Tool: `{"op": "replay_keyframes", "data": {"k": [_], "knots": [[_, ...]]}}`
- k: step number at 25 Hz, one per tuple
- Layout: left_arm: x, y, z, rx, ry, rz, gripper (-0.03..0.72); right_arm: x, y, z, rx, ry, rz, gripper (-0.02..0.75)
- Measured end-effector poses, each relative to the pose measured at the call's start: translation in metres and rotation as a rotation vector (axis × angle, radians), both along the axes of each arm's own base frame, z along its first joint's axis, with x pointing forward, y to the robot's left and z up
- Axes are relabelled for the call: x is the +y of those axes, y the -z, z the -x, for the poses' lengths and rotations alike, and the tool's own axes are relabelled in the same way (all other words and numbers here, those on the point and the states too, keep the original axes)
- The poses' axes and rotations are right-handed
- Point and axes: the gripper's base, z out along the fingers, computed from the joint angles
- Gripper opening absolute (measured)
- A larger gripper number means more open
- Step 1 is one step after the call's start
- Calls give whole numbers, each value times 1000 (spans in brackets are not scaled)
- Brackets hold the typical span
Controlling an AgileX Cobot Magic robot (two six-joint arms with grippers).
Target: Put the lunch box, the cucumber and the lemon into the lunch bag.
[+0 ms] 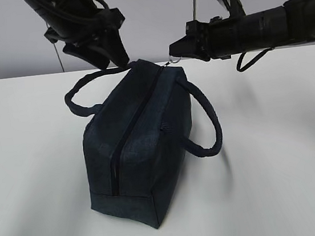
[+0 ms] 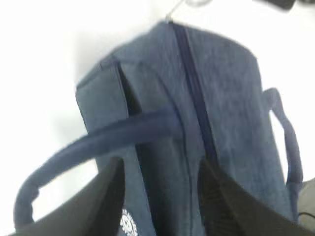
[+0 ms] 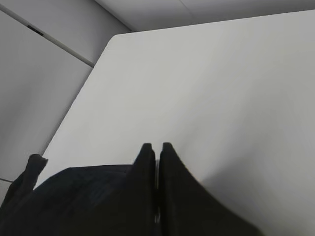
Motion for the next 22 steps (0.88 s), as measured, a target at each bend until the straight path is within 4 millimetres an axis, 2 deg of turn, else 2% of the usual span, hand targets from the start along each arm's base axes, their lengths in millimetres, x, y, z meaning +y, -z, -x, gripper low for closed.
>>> {"op": "replay_keyframes", "data": {"k": [4,14,22], "knots": [[-2,-6,-5,-20,-4,28,335,0,1,0,2,-3,5,0],[-10,26,-19,49,-3,23,335,0,2,0,4,-7,5,0],[-14,32,-21,69,0,38,334,0,2,0,4,-9,4,0]]}}
